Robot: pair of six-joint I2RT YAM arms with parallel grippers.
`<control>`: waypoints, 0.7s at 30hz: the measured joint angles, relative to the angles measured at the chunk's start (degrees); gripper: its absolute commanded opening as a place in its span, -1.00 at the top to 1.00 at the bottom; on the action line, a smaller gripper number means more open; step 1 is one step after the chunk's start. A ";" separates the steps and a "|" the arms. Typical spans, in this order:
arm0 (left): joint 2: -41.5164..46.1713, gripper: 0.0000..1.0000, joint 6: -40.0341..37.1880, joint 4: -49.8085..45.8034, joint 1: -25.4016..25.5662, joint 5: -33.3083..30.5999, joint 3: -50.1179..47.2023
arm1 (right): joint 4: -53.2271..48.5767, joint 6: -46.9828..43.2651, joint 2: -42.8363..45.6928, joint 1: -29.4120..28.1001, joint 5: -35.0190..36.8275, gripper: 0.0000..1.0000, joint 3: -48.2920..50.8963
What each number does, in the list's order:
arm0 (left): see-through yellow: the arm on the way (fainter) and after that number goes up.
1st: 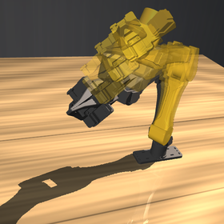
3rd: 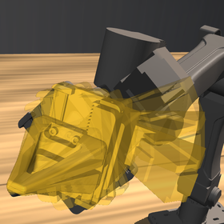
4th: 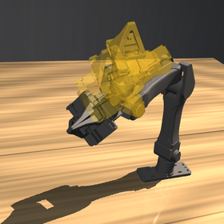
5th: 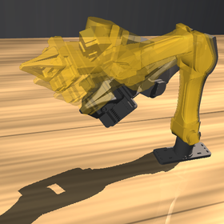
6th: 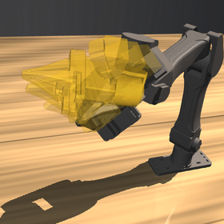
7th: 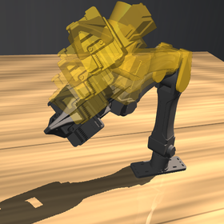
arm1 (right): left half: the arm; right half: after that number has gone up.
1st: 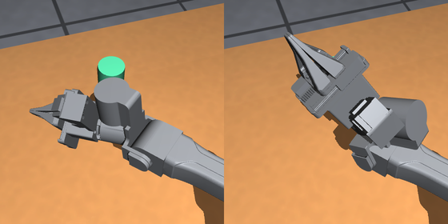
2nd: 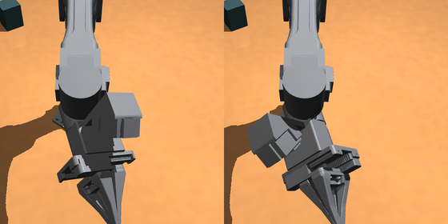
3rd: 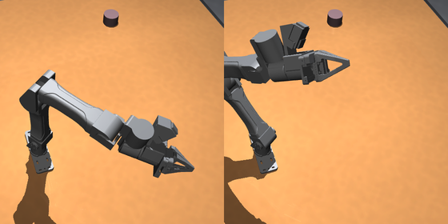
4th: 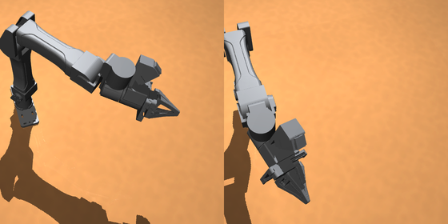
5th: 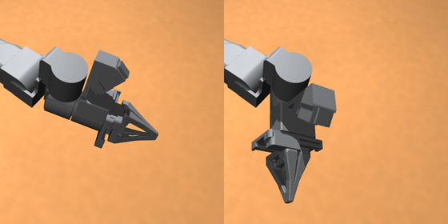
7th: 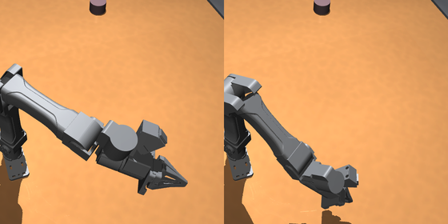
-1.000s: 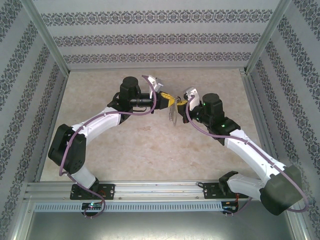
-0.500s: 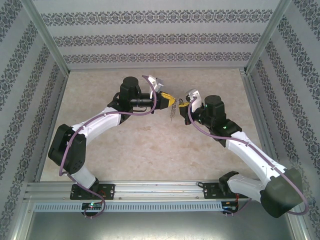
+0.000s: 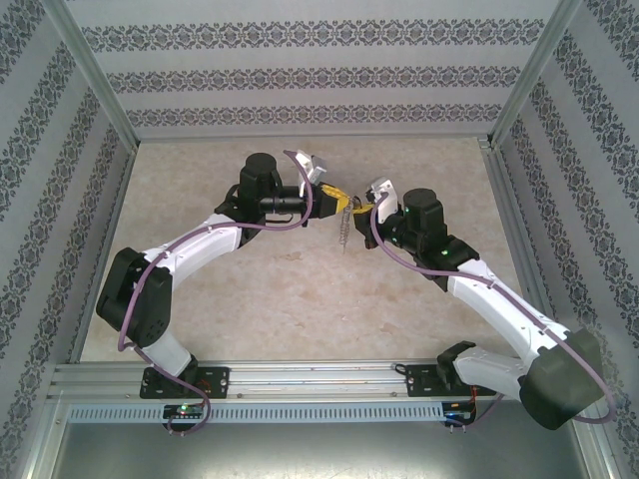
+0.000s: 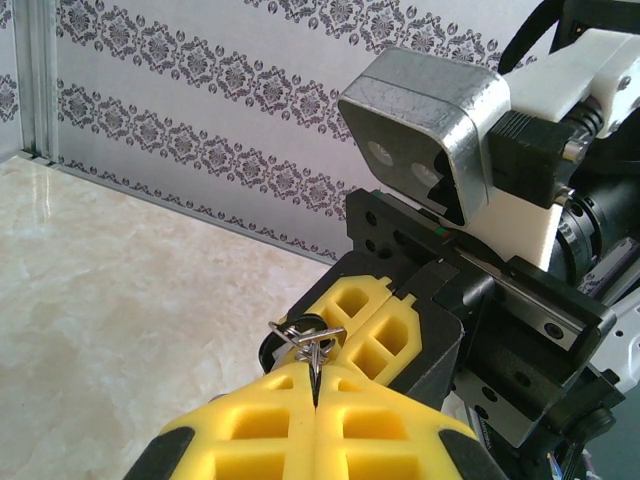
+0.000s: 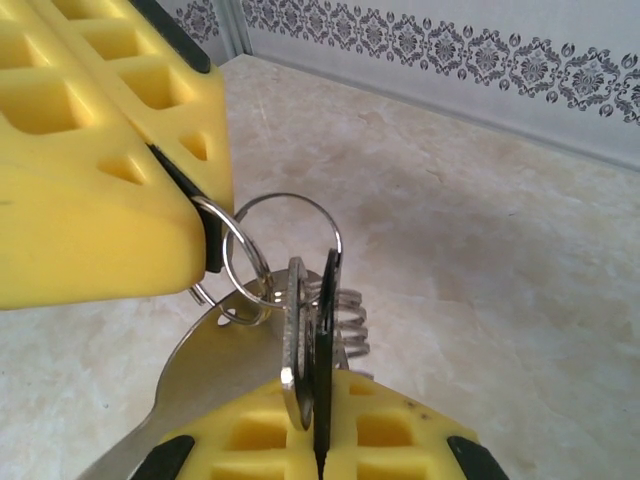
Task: Put the keys on the keyring
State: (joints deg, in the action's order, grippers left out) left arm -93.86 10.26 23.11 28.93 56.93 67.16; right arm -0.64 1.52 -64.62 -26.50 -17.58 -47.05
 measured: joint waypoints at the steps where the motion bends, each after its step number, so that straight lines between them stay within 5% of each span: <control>1: -0.02 1.00 0.00 0.00 0.00 0.00 0.00 | -0.02 0.00 0.02 0.04 0.09 1.00 0.00; 21: -0.07 1.00 0.02 0.02 0.28 0.00 0.85 | -0.02 0.24 0.46 0.94 -0.50 1.00 -0.28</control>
State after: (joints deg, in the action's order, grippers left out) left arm -93.93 10.28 23.14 29.21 56.93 68.01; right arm -0.67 1.76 -64.16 -25.56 -18.09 -47.33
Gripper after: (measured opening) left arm 0.049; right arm 0.054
